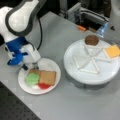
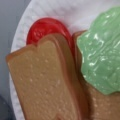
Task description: Ingredient selection for cheeseburger or sandwich
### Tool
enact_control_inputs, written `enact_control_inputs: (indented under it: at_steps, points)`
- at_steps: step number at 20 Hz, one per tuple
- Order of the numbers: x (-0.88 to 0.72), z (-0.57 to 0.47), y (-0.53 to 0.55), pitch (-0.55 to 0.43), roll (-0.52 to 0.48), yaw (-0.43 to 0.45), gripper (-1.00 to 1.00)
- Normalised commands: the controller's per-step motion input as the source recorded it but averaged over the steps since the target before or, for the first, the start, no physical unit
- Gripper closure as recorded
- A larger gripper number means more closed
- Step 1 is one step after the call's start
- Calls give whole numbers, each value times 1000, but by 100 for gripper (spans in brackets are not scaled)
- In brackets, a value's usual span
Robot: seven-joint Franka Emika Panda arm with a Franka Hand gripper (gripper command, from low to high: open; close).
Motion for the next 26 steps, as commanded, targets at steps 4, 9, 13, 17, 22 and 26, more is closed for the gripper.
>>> enact_control_inputs:
  at_steps: [4, 9, 13, 17, 22, 26]
  points:
    - [115, 288, -171, 159, 31, 58, -100]
    - [175, 368, -81, 244, -200, 0, -100]
    - [234, 442, 87, 246, -496, -20, -100]
    - [168, 515, 207, 267, -663, -73, -100]
    - [-6, 496, 226, 245, -734, -19, -100]
    - [-156, 222, 182, 111, -528, 47, -100]
